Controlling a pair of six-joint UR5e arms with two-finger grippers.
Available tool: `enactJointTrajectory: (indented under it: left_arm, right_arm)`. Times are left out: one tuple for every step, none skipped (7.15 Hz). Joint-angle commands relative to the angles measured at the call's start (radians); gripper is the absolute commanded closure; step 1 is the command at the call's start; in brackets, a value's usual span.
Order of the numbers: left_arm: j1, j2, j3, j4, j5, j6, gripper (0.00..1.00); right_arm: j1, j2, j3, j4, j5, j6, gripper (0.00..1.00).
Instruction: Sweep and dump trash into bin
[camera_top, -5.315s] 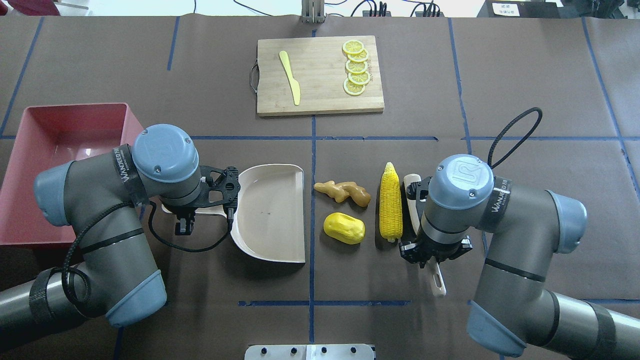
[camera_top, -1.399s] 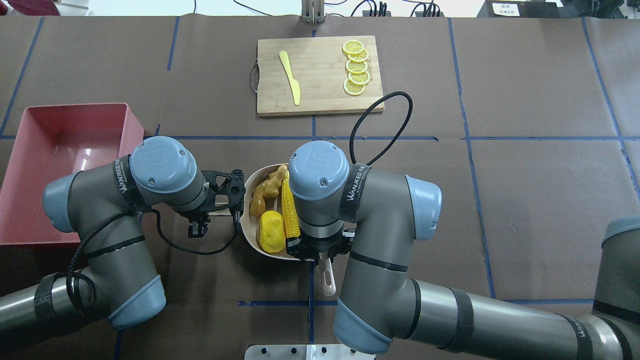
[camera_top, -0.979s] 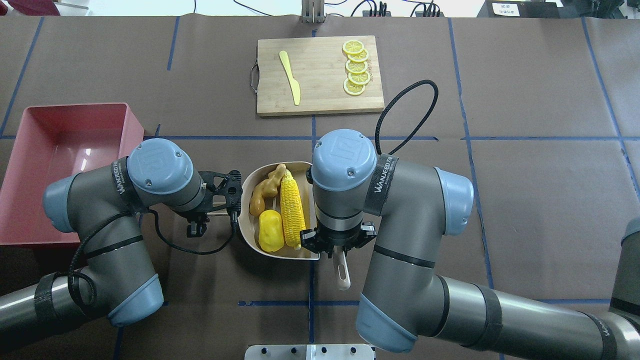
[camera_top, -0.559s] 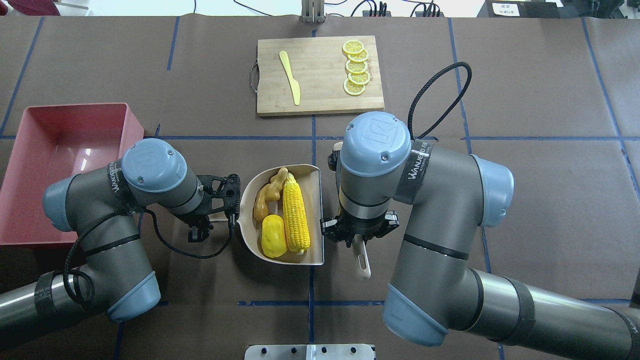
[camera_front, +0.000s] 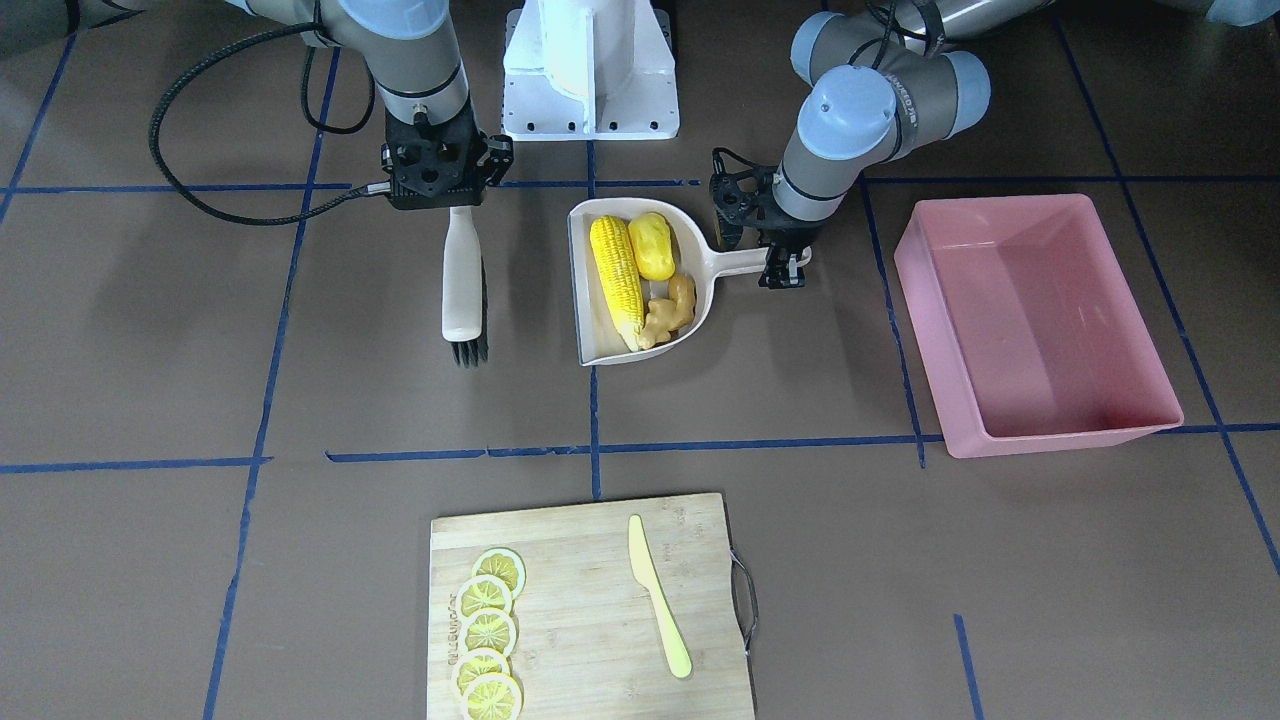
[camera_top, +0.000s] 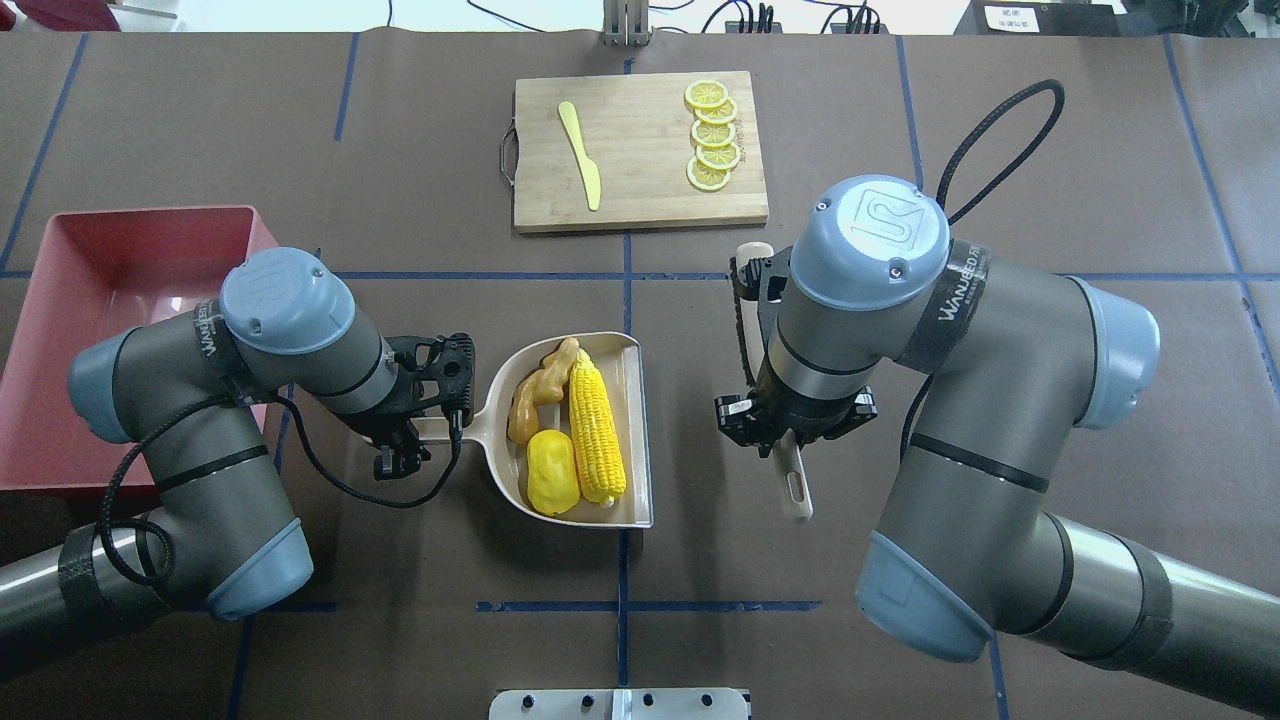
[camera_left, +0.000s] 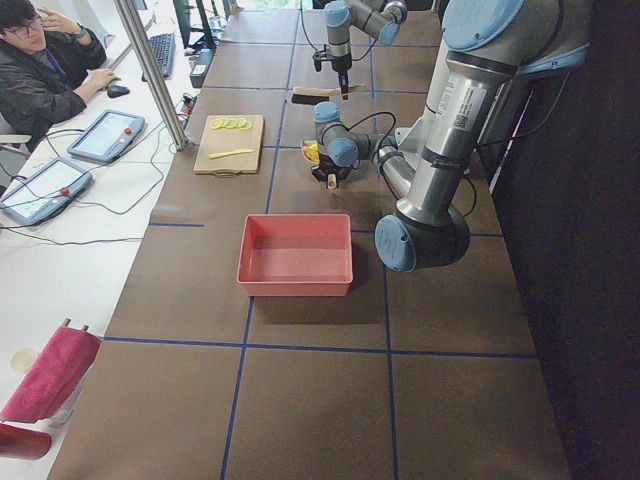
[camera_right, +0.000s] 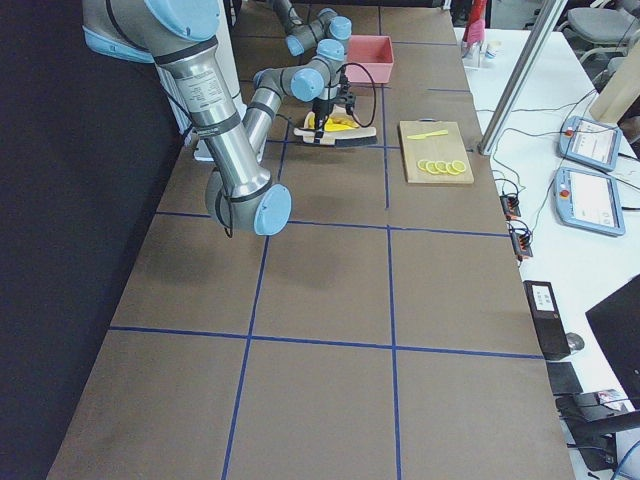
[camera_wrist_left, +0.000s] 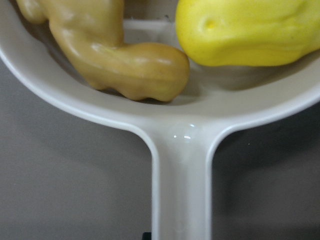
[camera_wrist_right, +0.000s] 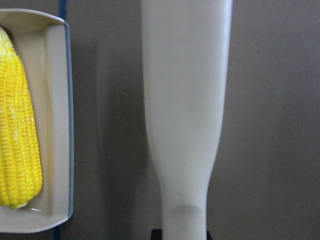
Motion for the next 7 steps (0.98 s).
enactJointTrajectory:
  left_arm:
    - [-0.027,0.03,0.007,-0.072,-0.069,0.001,1.0]
    - [-0.033,0.05,0.027,-0.133,-0.089,0.001,1.0]
    - [-0.039,0.06,0.065,-0.208,-0.121,0.0,1.0]
    - [-0.044,0.065,0.093,-0.262,-0.137,-0.002,1.0]
    - [-0.053,0.067,0.095,-0.267,-0.167,-0.002,1.0]
    - [-0.062,0.067,0.095,-0.277,-0.194,0.0,1.0]
    - [-0.072,0.067,0.095,-0.286,-0.214,0.0,1.0]
  right_arm:
    - [0.021,-0.011,0.005,-0.001,0.0,-0.015,1.0]
    - [0.024,-0.011,0.007,-0.001,0.0,-0.015,1.0]
    - [0.023,-0.011,0.01,-0.001,0.0,-0.015,1.0]
    - [0.023,-0.009,0.011,-0.016,0.0,-0.015,1.0]
    - [0.023,-0.008,0.021,-0.032,0.0,-0.015,1.0]
    - [0.023,-0.009,0.021,-0.032,0.0,-0.015,1.0]
    - [0.023,-0.008,0.022,-0.032,0.0,-0.015,1.0]
